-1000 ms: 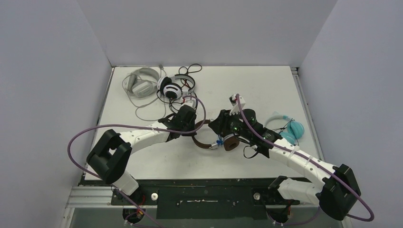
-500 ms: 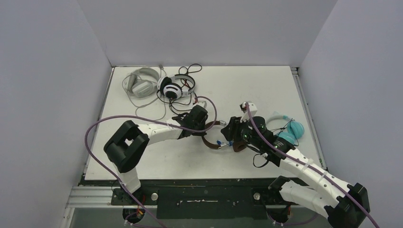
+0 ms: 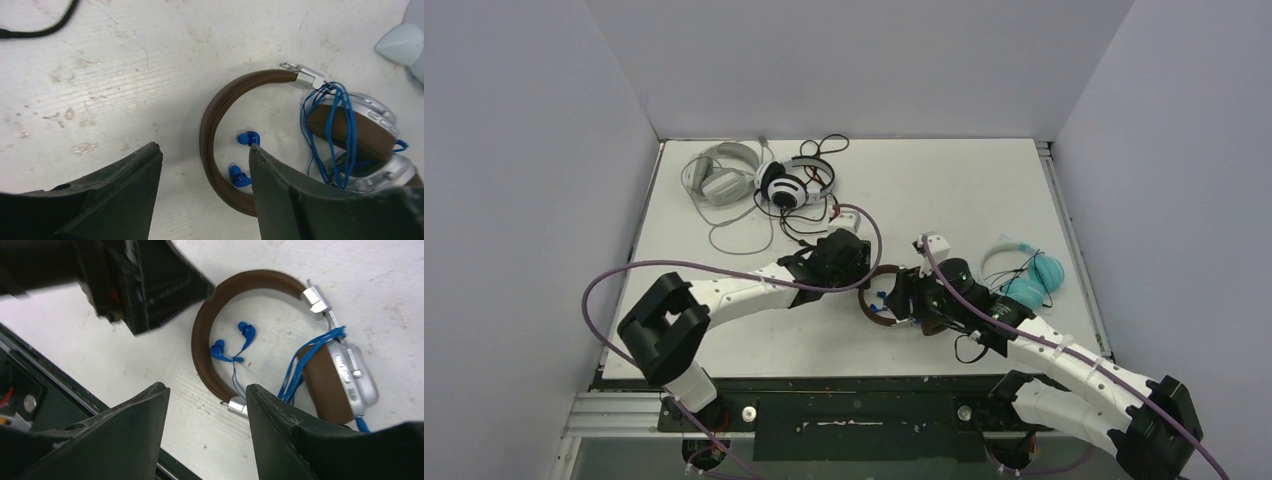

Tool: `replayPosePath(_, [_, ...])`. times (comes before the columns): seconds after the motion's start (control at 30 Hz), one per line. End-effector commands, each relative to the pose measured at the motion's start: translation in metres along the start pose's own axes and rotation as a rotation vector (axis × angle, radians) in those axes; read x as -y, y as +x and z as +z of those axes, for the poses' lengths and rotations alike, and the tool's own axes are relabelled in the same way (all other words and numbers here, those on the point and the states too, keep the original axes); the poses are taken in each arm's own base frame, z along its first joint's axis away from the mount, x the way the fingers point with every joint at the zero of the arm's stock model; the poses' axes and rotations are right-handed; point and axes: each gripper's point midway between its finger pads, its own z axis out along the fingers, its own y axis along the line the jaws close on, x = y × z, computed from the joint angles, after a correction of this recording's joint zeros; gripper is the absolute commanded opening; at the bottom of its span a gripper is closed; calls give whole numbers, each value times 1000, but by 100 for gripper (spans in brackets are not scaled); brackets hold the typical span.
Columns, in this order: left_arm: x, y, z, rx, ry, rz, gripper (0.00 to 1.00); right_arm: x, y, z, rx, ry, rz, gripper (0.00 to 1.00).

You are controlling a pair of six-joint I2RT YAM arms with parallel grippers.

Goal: Wrap the headphones
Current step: Place the headphones at the center of the board, then move the headphones to the center of the board.

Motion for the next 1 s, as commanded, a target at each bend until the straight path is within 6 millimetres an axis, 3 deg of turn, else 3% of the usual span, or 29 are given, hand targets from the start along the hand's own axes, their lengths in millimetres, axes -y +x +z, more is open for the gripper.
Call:
replayPosePath(0.0, [-8,-52,-44,187,-16,-61,62,-19,3,6,-2,1,-123,59])
replayPosePath(0.17, [-56,-69,-75,238,-112,-152,62,-45,10,22,-19,-1,-195,50])
replayPosePath(0.37, [-129,-76,-99,304,-224,-382,64,-85,19,52,-57,-69,-255,8])
replayPosePath(0.5, [-150,-70,-106,318,-255,-452,70,-94,22,83,-78,-26,-260,0])
replayPosePath(0.63, [-158,-65,-106,291,-277,-473,81,-77,33,111,-127,123,-242,0])
replayPosePath(0.73, [-163,-63,-105,252,-298,-484,97,-54,39,119,-142,255,-235,0])
replayPosePath(0.97, [-165,-54,-89,162,-296,-475,97,-4,42,112,-152,330,-124,0])
